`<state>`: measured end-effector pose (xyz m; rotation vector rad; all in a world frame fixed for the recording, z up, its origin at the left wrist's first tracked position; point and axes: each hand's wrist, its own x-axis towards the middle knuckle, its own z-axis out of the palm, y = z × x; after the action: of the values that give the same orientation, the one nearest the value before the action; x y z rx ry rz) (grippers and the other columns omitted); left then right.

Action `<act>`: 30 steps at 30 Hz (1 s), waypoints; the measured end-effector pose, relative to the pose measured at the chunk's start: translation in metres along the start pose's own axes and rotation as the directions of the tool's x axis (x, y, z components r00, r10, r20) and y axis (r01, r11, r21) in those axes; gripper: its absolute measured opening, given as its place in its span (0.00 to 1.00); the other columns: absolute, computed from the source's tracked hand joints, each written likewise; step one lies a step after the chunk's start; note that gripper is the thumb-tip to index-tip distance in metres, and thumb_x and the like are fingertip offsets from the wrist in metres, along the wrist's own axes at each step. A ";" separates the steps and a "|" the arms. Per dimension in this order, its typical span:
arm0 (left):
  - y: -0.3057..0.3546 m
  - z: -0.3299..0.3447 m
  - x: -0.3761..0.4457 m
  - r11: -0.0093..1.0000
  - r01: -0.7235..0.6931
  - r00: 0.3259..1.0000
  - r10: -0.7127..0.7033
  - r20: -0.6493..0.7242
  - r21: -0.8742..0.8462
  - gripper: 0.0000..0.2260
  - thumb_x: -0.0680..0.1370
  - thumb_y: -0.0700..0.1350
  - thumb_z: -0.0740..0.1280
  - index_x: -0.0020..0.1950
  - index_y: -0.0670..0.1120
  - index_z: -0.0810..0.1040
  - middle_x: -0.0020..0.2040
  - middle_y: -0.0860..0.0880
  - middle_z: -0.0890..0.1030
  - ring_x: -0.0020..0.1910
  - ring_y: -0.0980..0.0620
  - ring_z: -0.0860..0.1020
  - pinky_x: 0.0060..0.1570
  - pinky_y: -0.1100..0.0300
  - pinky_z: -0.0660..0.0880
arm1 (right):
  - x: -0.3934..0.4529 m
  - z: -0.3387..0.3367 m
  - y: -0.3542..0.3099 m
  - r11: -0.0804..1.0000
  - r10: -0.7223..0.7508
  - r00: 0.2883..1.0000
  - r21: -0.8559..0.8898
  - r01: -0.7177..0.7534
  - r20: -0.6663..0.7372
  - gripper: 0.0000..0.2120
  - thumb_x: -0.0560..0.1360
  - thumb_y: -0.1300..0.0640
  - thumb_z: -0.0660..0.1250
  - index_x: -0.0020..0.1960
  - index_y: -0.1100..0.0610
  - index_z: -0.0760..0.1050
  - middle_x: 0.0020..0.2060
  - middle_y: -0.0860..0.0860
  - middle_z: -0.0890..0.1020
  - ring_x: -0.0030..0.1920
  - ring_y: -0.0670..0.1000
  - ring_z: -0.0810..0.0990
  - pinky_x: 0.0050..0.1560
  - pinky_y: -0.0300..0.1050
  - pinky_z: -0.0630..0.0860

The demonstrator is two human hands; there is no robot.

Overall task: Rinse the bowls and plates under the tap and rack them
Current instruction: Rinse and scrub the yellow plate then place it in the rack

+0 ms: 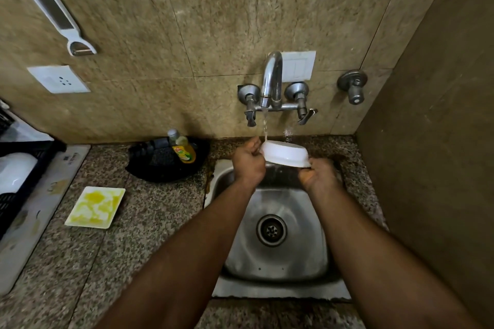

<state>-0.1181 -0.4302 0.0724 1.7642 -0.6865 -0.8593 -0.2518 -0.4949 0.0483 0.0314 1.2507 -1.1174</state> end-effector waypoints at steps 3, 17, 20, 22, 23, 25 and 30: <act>-0.003 0.008 0.010 0.999 0.034 0.998 -0.034 -0.044 -0.001 0.21 0.78 0.32 0.65 0.70 0.44 0.79 0.65 0.48 0.83 0.64 0.51 0.81 0.69 0.51 0.76 | -0.009 -0.004 -0.002 0.999 0.007 0.999 0.036 -0.008 0.035 0.22 0.79 0.73 0.55 0.71 0.64 0.72 0.68 0.62 0.77 0.67 0.64 0.77 0.69 0.66 0.72; -0.028 -0.033 0.002 0.834 0.516 0.856 -0.494 0.153 -0.196 0.13 0.82 0.58 0.65 0.56 0.50 0.77 0.62 0.43 0.82 0.58 0.37 0.81 0.57 0.39 0.80 | -0.034 -0.016 0.008 0.766 -0.055 0.922 -0.576 0.285 0.383 0.08 0.80 0.60 0.65 0.55 0.52 0.80 0.58 0.56 0.84 0.58 0.62 0.81 0.57 0.67 0.79; -0.034 -0.033 0.002 0.804 0.556 0.828 -0.518 0.214 -0.208 0.25 0.79 0.68 0.62 0.60 0.49 0.78 0.61 0.41 0.82 0.54 0.37 0.81 0.56 0.41 0.80 | -0.046 -0.016 0.009 0.559 -0.163 0.814 -0.628 0.542 0.558 0.09 0.80 0.62 0.65 0.56 0.54 0.82 0.55 0.55 0.85 0.57 0.61 0.81 0.55 0.56 0.79; -0.027 -0.031 0.002 0.781 0.567 0.819 -0.500 0.280 -0.263 0.33 0.78 0.72 0.57 0.60 0.44 0.79 0.57 0.39 0.83 0.52 0.37 0.82 0.51 0.44 0.81 | -0.056 -0.017 0.008 0.265 -0.182 0.663 -0.612 0.745 0.727 0.12 0.80 0.61 0.66 0.61 0.55 0.82 0.55 0.54 0.85 0.55 0.57 0.81 0.56 0.51 0.77; -0.024 -0.030 0.002 0.763 0.572 0.814 -0.485 0.320 -0.300 0.36 0.77 0.74 0.57 0.60 0.42 0.78 0.57 0.37 0.82 0.53 0.36 0.82 0.53 0.42 0.81 | -0.060 -0.017 0.007 0.082 -0.172 0.558 -0.553 0.829 0.812 0.13 0.79 0.60 0.67 0.63 0.55 0.81 0.55 0.54 0.85 0.54 0.56 0.81 0.55 0.50 0.78; -0.020 -0.030 0.005 0.709 0.586 0.806 -0.459 0.374 -0.392 0.38 0.74 0.75 0.60 0.61 0.41 0.78 0.57 0.35 0.83 0.55 0.33 0.83 0.55 0.35 0.80 | -0.067 -0.019 0.004 -0.261 -0.095 0.350 -0.362 0.895 0.932 0.15 0.77 0.59 0.68 0.63 0.53 0.81 0.54 0.54 0.86 0.52 0.57 0.83 0.52 0.49 0.79; -0.021 -0.034 0.009 0.718 0.509 0.860 -0.425 0.281 -0.475 0.22 0.83 0.55 0.65 0.65 0.38 0.78 0.55 0.36 0.84 0.54 0.36 0.83 0.58 0.33 0.79 | -0.076 -0.028 -0.005 -0.666 0.193 0.179 -0.006 0.746 0.965 0.33 0.64 0.62 0.69 0.68 0.45 0.78 0.56 0.53 0.86 0.53 0.59 0.84 0.47 0.48 0.80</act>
<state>-0.0842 -0.4119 0.0588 1.3670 -0.0414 -1.3960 -0.2674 -0.4329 0.0975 -2.8334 0.8665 -0.2851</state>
